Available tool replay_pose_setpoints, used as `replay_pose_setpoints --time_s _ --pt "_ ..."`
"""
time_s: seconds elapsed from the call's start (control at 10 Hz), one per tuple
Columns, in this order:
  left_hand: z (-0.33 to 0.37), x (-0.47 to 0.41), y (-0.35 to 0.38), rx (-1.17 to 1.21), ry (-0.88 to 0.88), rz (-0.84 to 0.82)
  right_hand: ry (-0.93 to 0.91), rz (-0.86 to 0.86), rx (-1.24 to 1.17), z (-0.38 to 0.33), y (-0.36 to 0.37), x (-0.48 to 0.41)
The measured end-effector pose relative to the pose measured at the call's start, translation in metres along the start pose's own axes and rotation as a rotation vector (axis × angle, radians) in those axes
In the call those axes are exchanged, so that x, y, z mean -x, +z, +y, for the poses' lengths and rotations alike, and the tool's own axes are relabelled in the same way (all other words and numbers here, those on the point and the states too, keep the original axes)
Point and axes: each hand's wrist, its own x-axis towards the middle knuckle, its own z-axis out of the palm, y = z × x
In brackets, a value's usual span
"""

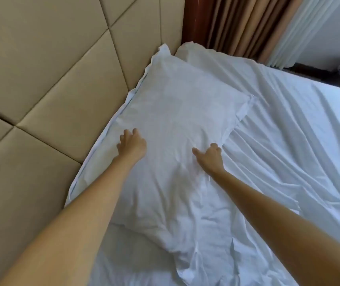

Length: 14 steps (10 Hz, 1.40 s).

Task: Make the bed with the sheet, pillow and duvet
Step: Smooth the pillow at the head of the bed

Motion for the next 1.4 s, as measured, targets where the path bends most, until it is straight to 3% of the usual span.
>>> replay_pose_setpoints --time_s 0.2,0.3,0.4,0.5,0.6,0.8,1.1,1.2,1.4 --pt "-0.014 -0.053 0.002 0.031 -0.064 0.049 0.400 -0.069 -0.469 -0.008 0.016 -0.051" --pt "-0.023 -0.074 0.004 0.081 -0.150 0.064 0.472 -0.112 -0.556 -0.006 0.026 -0.071" --pt "-0.031 -0.093 0.009 0.224 -0.275 0.025 0.447 -0.027 -0.504 -0.002 0.035 -0.090" --pt "-0.034 -0.111 0.007 0.295 -0.295 -0.002 0.373 0.104 -0.392 0.000 0.044 -0.097" --pt "-0.022 -0.117 0.007 0.307 -0.240 0.033 0.267 0.132 -0.239 -0.004 0.052 -0.106" --pt "0.002 -0.089 0.016 0.461 -0.190 0.229 0.332 0.247 -0.322 -0.002 0.028 -0.092" --pt "0.041 -0.018 -0.035 0.618 -0.064 0.527 0.227 0.274 -0.361 -0.030 -0.036 -0.039" --pt "0.058 0.013 -0.058 0.715 -0.005 0.549 0.235 0.344 -0.266 -0.039 -0.063 -0.014" --pt "0.089 0.091 -0.082 0.910 0.066 0.593 0.190 0.409 -0.316 -0.034 -0.116 0.039"
